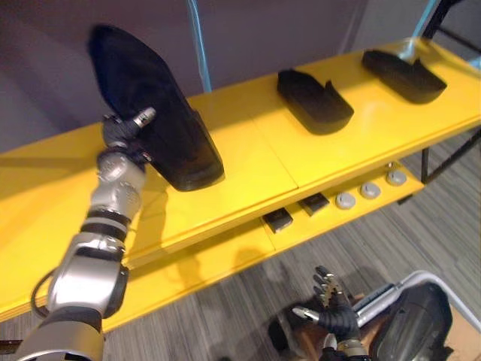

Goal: Walk over and take plastic housings, then place them on the shelf

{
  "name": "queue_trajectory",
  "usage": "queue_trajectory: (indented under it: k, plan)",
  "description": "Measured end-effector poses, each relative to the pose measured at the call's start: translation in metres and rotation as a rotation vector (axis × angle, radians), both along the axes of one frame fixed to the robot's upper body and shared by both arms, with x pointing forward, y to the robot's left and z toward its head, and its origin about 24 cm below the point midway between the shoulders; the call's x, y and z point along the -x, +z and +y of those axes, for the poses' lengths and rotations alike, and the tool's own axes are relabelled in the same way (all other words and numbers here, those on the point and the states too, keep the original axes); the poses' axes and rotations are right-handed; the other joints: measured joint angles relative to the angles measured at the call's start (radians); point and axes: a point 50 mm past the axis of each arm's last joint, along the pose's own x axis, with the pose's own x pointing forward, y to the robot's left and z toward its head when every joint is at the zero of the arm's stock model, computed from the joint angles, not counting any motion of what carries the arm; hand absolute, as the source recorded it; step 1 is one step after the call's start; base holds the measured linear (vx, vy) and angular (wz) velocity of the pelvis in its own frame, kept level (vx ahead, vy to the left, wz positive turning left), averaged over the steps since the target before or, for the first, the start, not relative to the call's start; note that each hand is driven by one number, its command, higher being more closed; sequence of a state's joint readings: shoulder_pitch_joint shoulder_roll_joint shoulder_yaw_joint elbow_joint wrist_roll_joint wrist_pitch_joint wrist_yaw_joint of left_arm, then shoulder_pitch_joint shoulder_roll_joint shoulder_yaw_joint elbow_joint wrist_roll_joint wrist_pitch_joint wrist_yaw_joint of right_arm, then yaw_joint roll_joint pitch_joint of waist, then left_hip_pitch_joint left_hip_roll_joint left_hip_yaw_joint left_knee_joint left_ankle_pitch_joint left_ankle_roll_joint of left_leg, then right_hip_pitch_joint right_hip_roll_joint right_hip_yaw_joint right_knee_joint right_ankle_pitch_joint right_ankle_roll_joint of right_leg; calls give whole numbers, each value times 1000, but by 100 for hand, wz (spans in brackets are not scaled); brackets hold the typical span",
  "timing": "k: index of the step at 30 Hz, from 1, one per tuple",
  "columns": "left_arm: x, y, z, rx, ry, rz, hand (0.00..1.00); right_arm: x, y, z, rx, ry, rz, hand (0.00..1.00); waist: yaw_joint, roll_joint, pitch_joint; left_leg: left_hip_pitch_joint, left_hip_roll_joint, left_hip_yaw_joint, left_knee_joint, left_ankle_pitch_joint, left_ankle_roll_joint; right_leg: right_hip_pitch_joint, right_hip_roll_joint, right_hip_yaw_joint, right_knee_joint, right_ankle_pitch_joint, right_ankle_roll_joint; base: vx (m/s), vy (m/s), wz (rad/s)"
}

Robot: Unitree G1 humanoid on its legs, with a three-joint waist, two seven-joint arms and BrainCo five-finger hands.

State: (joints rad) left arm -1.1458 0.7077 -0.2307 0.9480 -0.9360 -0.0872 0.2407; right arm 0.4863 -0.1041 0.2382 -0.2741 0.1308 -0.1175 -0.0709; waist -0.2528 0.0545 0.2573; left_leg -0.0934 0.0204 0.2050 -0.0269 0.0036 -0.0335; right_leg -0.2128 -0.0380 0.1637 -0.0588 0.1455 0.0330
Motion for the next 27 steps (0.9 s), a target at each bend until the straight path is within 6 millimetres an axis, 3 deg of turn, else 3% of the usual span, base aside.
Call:
queue_trajectory:
  k: [4,5,12,16,27]
  plan:
    - [4,6,18,-90,28,57,100,1,0,7,-12,37,1,0,2,1,29,-11,1,17,2,1,0,-16,2,15,0,2,0,24,41,-11]
    - [5,5,20,-103,28,76,0,1,0,10,-14,49,1,0,3,1,36,-12,1,18,3,1,0,-16,2,15,0,2,0,29,48,-2]
    - [4,-10,28,-332,48,267,0,3,0,22,-22,101,-2,0,16,11,54,-21,1,30,5,1,-1,-30,2,20,4,2,0,7,53,-3]
    - [4,-8,29,-434,81,297,0,3,1,23,-24,107,-3,0,24,15,69,-34,3,37,18,0,-2,-42,2,21,14,1,0,-29,44,-1]
    - [10,2,39,-408,185,261,0,10,0,28,-36,127,12,0,39,17,70,-64,18,98,28,-1,-3,-81,11,28,33,2,-1,-9,38,-2]
